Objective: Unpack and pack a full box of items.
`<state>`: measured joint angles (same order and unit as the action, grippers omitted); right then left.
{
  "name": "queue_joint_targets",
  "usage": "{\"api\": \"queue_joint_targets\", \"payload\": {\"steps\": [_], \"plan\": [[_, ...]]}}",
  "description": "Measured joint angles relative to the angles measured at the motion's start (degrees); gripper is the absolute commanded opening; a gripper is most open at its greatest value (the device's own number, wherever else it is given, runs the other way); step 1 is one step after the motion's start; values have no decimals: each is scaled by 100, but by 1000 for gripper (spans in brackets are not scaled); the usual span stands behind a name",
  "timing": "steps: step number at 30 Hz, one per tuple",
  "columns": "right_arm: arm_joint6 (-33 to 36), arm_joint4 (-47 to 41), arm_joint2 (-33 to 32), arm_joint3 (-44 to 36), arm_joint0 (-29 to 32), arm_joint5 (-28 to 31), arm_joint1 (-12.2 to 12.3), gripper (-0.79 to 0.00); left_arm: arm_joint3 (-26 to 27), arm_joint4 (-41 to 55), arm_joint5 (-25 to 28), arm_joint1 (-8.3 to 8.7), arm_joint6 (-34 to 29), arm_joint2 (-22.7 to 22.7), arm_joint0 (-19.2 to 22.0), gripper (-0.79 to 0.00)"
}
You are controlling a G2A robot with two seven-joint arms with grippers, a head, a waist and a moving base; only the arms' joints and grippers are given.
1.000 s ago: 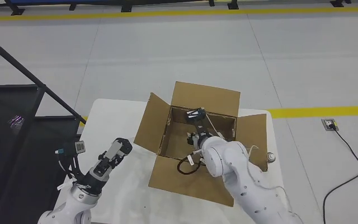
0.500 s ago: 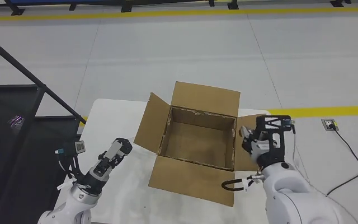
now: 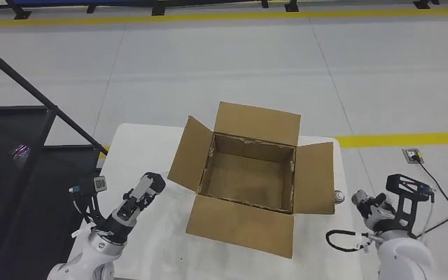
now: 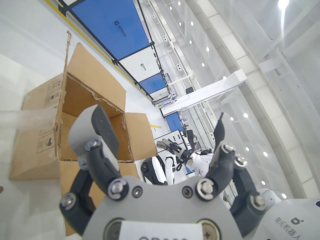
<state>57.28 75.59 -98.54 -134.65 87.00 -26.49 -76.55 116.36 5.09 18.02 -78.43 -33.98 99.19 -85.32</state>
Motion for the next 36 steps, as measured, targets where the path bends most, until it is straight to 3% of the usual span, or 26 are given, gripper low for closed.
{"api": "queue_joint_targets", "payload": {"steps": [6,14,28,30,34,36], "plan": [[-390,-666,-105,577,425,78,-41,-785,0,0,0,0,0,0,0,0],[-916,-955,279,2171,-1,98,-75,-785,0,0,0,0,0,0,0,0],[-927,-922,481,3060,-438,12,-79,-785,0,0,0,0,0,0,0,0],[-935,-941,512,3175,-490,26,-80,-723,0,0,0,0,0,0,0,0],[-970,-965,622,3312,-548,-21,-92,-508,0,0,0,0,0,0,0,0],[-978,-982,627,3350,-570,-31,-93,-459,0,0,0,0,0,0,0,0]]}}
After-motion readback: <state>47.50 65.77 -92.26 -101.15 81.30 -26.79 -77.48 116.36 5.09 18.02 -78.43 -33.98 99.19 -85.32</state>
